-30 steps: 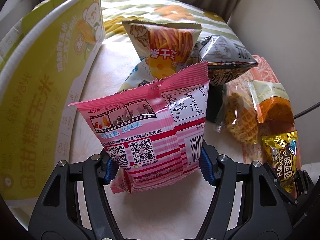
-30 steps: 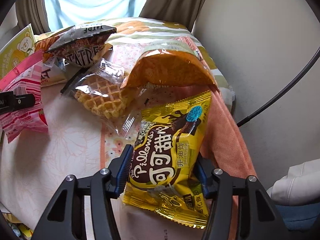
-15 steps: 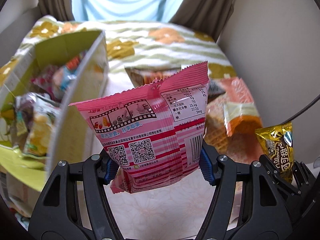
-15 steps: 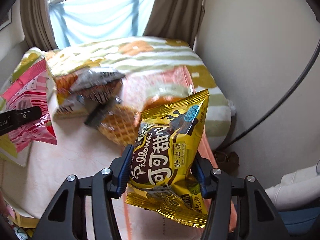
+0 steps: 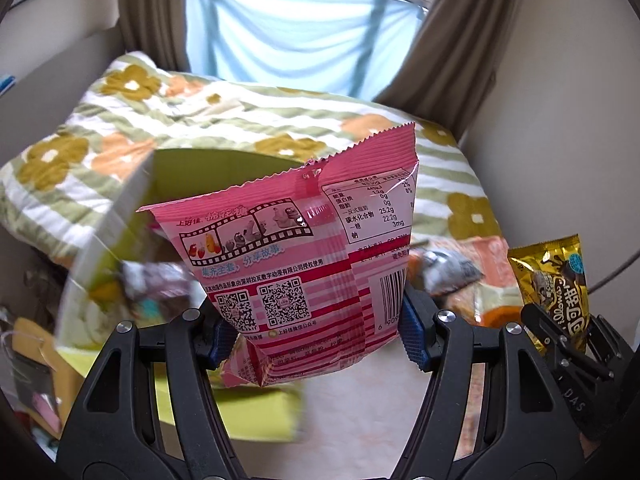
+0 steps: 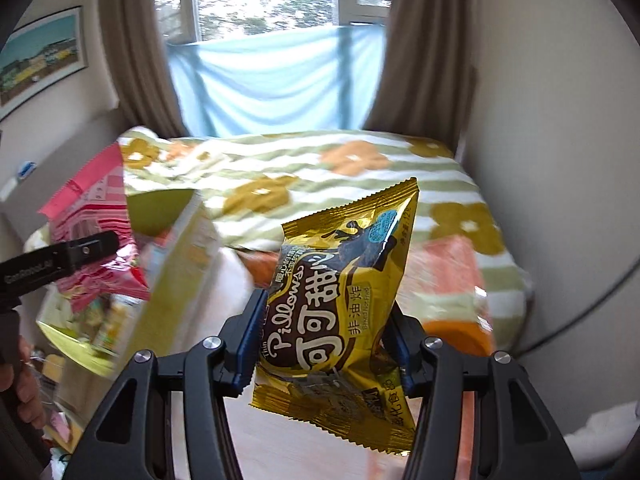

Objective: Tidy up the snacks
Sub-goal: 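Carry both bags over the box and open both tools to drop them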

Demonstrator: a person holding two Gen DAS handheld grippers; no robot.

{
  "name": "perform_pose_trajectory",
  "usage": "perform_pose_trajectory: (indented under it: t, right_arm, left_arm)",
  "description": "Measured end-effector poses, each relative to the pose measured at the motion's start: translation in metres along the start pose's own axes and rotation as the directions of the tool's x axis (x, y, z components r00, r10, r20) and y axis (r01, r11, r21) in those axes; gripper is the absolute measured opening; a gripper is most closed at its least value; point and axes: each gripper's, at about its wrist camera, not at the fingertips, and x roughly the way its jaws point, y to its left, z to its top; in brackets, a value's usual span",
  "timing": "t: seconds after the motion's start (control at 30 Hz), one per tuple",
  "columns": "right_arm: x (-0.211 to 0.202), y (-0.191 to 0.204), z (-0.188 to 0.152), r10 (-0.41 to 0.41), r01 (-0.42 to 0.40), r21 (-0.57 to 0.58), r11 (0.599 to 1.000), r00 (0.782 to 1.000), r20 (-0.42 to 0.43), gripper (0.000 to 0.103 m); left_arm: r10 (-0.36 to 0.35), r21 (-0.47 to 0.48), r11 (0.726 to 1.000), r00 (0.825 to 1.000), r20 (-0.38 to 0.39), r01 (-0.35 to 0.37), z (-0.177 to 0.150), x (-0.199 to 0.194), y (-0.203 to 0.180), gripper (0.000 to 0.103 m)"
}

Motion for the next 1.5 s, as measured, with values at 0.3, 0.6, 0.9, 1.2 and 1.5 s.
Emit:
perform_pose_trajectory:
  t: [0.3, 0.6, 0.9, 1.2, 1.5]
  right_arm:
    - [0.037, 0.105, 0.037, 0.187, -0.186, 0.028, 0.982, 0.982, -0.040, 0.050]
    - [0.074, 0.170, 0.039, 0.239, -0.233, 0.065, 0.970, 0.965, -0.112, 0.050]
    - [0.100, 0.187, 0.034, 0.271, -0.265, 0.055, 0.963, 0.944, -0.187, 0.050]
    - [0.103, 0.184, 0.034, 0.302, -0.301, 0.035, 0.953, 0.932, -0.201, 0.050]
    - [0.104, 0.189, 0.024, 0.311, -0.322, -0.006, 0.947, 0.917, -0.251, 0.050]
  left_arm:
    - [0.021, -0.034, 0.999, 1.000, -0.016, -0.022, 0.033, -0.011, 0.119, 0.063]
    - [0.023, -0.013, 1.000, 0.990, -0.140, -0.025, 0.026, 0.012, 0.194, 0.063]
    - [-0.001, -0.006, 1.000, 0.968, -0.252, -0.001, -0.010, 0.039, 0.197, 0.064]
    - [0.030, 0.047, 0.999, 0.975, -0.220, -0.020, -0.014, 0.024, 0.184, 0.103]
    - [-0.005, -0.055, 0.998, 0.984, -0.180, -0.005, -0.012, 0.011, 0.205, 0.103]
